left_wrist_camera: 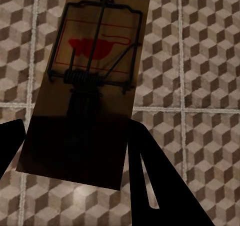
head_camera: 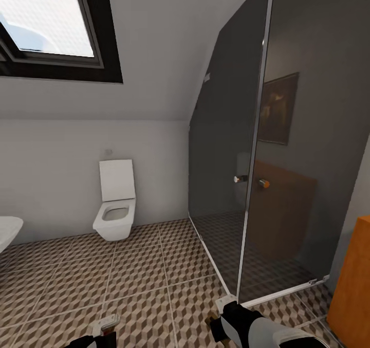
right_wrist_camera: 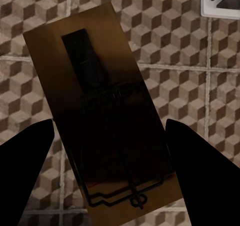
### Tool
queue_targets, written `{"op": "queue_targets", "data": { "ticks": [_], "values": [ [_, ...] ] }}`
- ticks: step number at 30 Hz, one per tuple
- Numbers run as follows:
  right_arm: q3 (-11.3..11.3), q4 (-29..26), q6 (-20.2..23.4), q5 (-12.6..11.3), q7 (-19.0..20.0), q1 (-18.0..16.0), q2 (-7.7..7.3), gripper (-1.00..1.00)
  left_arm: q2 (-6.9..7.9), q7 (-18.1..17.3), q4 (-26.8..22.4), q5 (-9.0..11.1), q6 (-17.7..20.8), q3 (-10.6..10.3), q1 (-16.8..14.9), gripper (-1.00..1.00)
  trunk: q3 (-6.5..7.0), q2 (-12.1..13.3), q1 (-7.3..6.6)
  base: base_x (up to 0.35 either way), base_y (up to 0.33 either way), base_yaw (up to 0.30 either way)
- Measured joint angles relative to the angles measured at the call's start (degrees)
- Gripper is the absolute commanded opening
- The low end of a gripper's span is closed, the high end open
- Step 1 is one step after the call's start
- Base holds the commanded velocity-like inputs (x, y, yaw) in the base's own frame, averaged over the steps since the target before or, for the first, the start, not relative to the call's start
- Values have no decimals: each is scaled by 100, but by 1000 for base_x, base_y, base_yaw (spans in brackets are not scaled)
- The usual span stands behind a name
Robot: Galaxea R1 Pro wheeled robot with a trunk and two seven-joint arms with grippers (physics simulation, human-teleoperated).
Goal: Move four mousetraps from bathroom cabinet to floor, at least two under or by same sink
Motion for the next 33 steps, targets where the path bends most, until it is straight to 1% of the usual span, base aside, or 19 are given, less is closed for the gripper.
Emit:
{"op": "queue_targets", "data": {
  "ticks": [8,17,23,33],
  "values": [
    [0,3,-15,0,47,0,0,-100,3,0,0,0,0,1,0,-100,0,0,0,0,0,0],
    [1,4,7,1,16,0,0,-100,3,0,0,0,0,1,0,-100,0,0,0,0,0,25],
    [1,10,4,2,-7,0,0,-100,3,-1,0,0,0,1,-2,-100,0,0,0,0,0,231],
    [1,39,5,2,-29,1,0,-100,3,-1,0,0,0,1,-3,-100,0,0,0,0,0,293]
  ]
}}
